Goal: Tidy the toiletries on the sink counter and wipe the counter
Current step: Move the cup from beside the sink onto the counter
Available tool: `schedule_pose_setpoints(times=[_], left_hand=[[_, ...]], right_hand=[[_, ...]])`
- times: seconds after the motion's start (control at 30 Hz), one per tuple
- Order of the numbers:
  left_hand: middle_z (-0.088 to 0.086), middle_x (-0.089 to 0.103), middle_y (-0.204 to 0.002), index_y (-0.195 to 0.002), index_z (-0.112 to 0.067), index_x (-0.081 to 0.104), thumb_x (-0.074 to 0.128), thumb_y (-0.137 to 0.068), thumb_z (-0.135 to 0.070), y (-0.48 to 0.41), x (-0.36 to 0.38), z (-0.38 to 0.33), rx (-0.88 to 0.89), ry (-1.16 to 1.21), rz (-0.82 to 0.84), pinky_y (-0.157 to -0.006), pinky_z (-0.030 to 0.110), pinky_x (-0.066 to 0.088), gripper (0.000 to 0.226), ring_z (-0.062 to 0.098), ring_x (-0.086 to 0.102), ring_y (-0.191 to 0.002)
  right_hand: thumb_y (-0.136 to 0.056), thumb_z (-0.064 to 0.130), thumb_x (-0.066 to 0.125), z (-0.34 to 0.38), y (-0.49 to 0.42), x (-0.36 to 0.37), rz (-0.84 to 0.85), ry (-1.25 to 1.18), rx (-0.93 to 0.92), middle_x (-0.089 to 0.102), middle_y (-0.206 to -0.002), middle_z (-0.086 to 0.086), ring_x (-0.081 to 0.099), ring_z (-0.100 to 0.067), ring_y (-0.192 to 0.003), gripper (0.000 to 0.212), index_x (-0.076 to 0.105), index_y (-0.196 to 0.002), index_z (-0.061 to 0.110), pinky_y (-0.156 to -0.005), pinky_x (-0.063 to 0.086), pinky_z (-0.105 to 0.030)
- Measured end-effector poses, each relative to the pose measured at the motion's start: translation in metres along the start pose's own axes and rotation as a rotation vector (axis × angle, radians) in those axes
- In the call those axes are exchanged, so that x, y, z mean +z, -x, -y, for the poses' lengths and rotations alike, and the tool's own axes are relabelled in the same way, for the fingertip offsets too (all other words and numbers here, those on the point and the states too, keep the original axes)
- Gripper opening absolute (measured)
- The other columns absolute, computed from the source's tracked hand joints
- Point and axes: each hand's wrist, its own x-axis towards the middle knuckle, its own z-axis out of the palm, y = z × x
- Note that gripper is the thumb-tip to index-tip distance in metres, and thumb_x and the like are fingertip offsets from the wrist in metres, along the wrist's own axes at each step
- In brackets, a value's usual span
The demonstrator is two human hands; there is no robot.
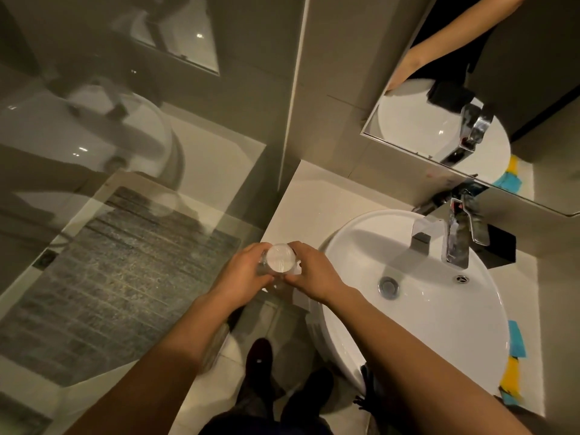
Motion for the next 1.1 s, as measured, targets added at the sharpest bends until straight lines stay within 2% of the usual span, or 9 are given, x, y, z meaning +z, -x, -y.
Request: schedule_pose_setpoints(times=[0.13, 0.23, 0.43, 0.57, 0.67, 0.83, 0.93, 1.0, 1.1], left_hand=[[-0.010, 0.062, -0.122, -0.131, -0.026, 0.057, 0.087, -0.074, -0.028, 0.009, -0.015, -0.023, 0.080, 0.098, 0.003, -0.093, 0.029, 0.052, 0.065, 0.008, 0.059, -0.107], [-0.017, 0.064, -0.120, -0.131, -0.029, 0.058, 0.088, -0.072, -0.034, 0.010, -0.019, -0.051, 0.144, 0.145, 0.064, -0.091, 0.024, 0.052, 0.066, -0.002, 0.058, -0.105], [-0.027, 0.061, -0.121, -0.129, -0.040, 0.057, 0.087, -0.072, -0.042, 0.004, 0.010, -0.121, 0.328, 0.123, 0.216, -0.092, 0.019, 0.048, 0.064, -0.003, 0.057, -0.108], [-0.040, 0.053, -0.109, -0.125, -0.047, 0.055, 0.086, -0.075, -0.034, 0.001, 0.043, -0.172, 0.441, 0.105, 0.313, -0.084, 0.011, 0.044, 0.060, -0.016, 0.053, -0.100], [-0.034, 0.057, -0.113, -0.124, -0.047, 0.057, 0.085, -0.074, -0.033, 0.000, 0.074, -0.212, 0.524, 0.097, 0.380, -0.088, 0.017, 0.048, 0.059, -0.012, 0.054, -0.105], [-0.021, 0.064, -0.120, -0.130, -0.037, 0.060, 0.084, -0.075, -0.035, 0.004, 0.133, -0.279, 0.606, 0.115, 0.458, -0.089, 0.021, 0.051, 0.060, 0.002, 0.059, -0.108], [-0.019, 0.064, -0.120, -0.132, -0.033, 0.059, 0.083, -0.076, -0.033, 0.003, 0.172, -0.312, 0.637, 0.110, 0.480, -0.087, 0.021, 0.051, 0.061, 0.002, 0.059, -0.106], [-0.014, 0.064, -0.124, -0.134, -0.031, 0.058, 0.083, -0.076, -0.035, 0.000, 0.197, -0.331, 0.632, 0.101, 0.477, -0.089, 0.025, 0.053, 0.063, 0.006, 0.060, -0.107], [-0.011, 0.063, -0.125, -0.134, -0.032, 0.057, 0.083, -0.076, -0.035, -0.008, 0.230, -0.358, 0.619, 0.092, 0.467, -0.092, 0.032, 0.055, 0.063, 0.008, 0.059, -0.107]], right_hand=[[-0.079, 0.048, 0.080, 0.004, 0.026, -0.025, -0.102, -0.125, 0.003, 0.065, -0.131, 0.004, 0.060, -0.013, -0.111, 0.060, 0.059, -0.132, 0.027, -0.100, 0.051, -0.031], [-0.079, 0.040, 0.084, -0.003, 0.057, -0.046, -0.190, -0.227, 0.021, 0.065, -0.127, 0.010, 0.059, -0.006, -0.109, 0.056, 0.059, -0.129, 0.028, -0.093, 0.046, -0.020], [-0.080, 0.026, 0.085, -0.036, 0.125, -0.080, -0.409, -0.400, 0.088, 0.068, -0.119, 0.021, 0.062, -0.004, -0.113, 0.052, 0.060, -0.125, 0.036, -0.099, 0.050, -0.027], [-0.080, 0.022, 0.084, -0.068, 0.174, -0.103, -0.514, -0.430, 0.154, 0.066, -0.121, 0.026, 0.062, -0.004, -0.114, 0.058, 0.058, -0.129, 0.042, -0.101, 0.051, -0.030], [-0.079, 0.021, 0.086, -0.094, 0.208, -0.119, -0.576, -0.418, 0.199, 0.062, -0.127, 0.027, 0.059, -0.001, -0.119, 0.068, 0.053, -0.135, 0.042, -0.103, 0.050, -0.029], [-0.072, 0.038, 0.091, -0.137, 0.252, -0.147, -0.723, -0.438, 0.274, 0.060, -0.131, 0.023, 0.057, -0.001, -0.121, 0.076, 0.051, -0.136, 0.040, -0.101, 0.049, -0.026], [-0.073, 0.036, 0.092, -0.166, 0.270, -0.165, -0.789, -0.456, 0.316, 0.059, -0.128, 0.026, 0.056, 0.002, -0.118, 0.072, 0.051, -0.131, 0.043, -0.096, 0.047, -0.015], [-0.074, 0.032, 0.092, -0.186, 0.280, -0.178, -0.813, -0.491, 0.340, 0.056, -0.125, 0.033, 0.054, 0.011, -0.115, 0.071, 0.049, -0.127, 0.047, -0.089, 0.045, -0.005], [-0.075, 0.025, 0.091, -0.217, 0.287, -0.196, -0.857, -0.538, 0.362, 0.056, -0.123, 0.032, 0.052, 0.016, -0.112, 0.070, 0.049, -0.127, 0.045, -0.083, 0.045, 0.000]])
